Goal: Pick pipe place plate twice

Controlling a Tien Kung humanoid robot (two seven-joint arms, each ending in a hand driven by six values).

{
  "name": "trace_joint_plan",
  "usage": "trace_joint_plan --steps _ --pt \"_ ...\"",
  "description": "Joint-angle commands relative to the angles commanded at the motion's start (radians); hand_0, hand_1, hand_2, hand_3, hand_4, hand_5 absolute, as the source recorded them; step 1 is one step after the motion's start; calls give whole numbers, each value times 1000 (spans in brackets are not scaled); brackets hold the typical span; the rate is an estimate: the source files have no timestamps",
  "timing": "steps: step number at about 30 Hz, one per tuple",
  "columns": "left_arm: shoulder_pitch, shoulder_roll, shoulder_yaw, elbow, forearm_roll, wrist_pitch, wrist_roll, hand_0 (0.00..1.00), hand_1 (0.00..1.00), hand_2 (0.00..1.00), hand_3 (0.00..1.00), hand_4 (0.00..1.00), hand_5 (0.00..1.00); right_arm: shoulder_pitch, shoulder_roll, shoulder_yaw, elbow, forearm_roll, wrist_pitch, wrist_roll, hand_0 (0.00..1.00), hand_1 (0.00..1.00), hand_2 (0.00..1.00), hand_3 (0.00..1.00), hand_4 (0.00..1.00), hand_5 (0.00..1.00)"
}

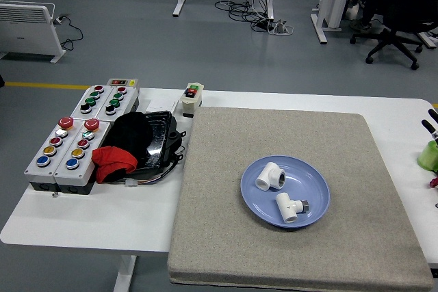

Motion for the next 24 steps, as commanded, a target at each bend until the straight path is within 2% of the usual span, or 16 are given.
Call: trace_joint_plan --steps 9,24 --pt "-3 2 2 0 0 0 -1 625 579 582 594 278 998 -19 -3 3 -9 -19 30 1 911 849 929 915 606 811" --pt "-5 0 4 1 -6 1 -2 625 579 583 593 277 998 -25 7 6 -30 -9 17 10 909 849 933 924 601 813"
